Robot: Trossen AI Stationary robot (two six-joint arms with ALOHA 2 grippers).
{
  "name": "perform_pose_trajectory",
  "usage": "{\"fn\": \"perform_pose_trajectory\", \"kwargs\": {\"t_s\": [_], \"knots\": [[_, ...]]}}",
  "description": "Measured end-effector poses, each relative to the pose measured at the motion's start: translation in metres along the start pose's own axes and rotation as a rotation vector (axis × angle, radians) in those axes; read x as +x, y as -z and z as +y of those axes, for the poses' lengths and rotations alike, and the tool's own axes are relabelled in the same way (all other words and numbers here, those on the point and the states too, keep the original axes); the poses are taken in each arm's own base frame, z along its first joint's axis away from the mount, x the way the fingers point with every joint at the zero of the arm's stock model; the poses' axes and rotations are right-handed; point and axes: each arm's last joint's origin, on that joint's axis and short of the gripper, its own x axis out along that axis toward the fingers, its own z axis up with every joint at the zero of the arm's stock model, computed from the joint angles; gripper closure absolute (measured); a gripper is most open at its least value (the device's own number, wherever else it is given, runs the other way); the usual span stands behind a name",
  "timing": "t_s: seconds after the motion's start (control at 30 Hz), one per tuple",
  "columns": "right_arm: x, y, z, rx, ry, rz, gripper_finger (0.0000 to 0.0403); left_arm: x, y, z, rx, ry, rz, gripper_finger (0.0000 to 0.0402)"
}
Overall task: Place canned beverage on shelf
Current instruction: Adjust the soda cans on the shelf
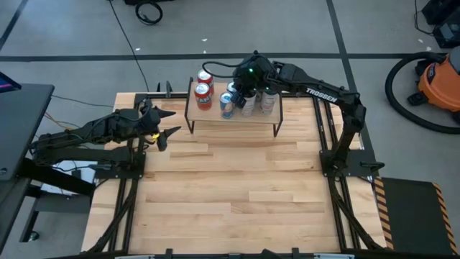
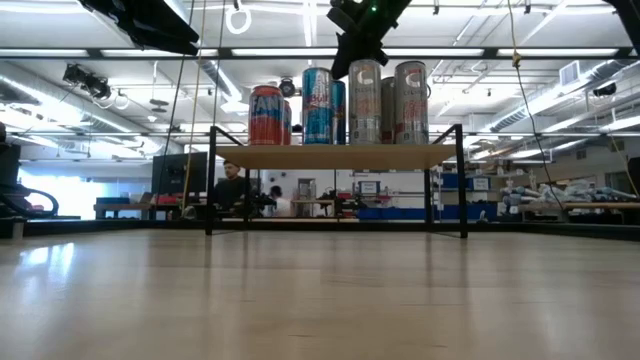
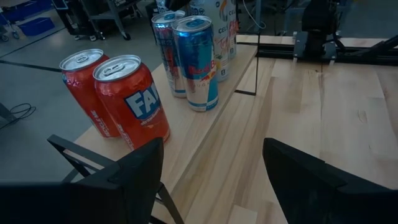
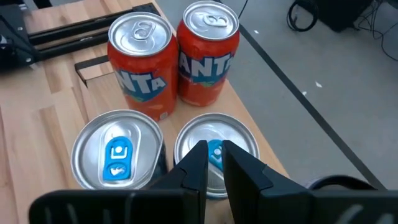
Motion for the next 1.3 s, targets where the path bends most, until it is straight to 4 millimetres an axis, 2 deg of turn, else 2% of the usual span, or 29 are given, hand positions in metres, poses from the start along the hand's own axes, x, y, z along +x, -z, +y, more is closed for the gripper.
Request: {"fn": "perform_pose_trajectory", "kwargs": {"t_s": [0.4, 0.6, 0.8, 0.97, 1.1, 1.3], "knots": [[-0.002, -0.001, -0.003, -0.005, 0.003, 0.003, 0.0346, 0.000, 0.000, 0.000, 0.000, 0.000, 0.000, 0.0125], [-0.024, -0.019, -0.004, -0.017, 0.005, -0.068, 0.0346, 0.000, 0.000, 0.000, 0.000, 0.000, -0.002, 0.0125], [-0.038, -0.026, -0.006, -0.026, 0.004, -0.082, 0.0346, 0.009, -0.010, -0.002, 0.030, -0.004, -0.069, 0.0125], [-0.039, -0.023, -0.006, -0.029, 0.003, -0.046, 0.0346, 0.017, -0.031, -0.002, 0.058, -0.001, -0.061, 0.0124], [-0.039, -0.019, -0.006, -0.034, 0.002, -0.008, 0.0346, 0.029, -0.057, 0.002, 0.107, 0.018, -0.044, 0.0124], [-0.039, -0.017, -0.006, -0.043, 0.004, 0.012, 0.0346, 0.052, -0.101, 0.024, 0.102, -0.072, -0.015, 0.0124]]}}
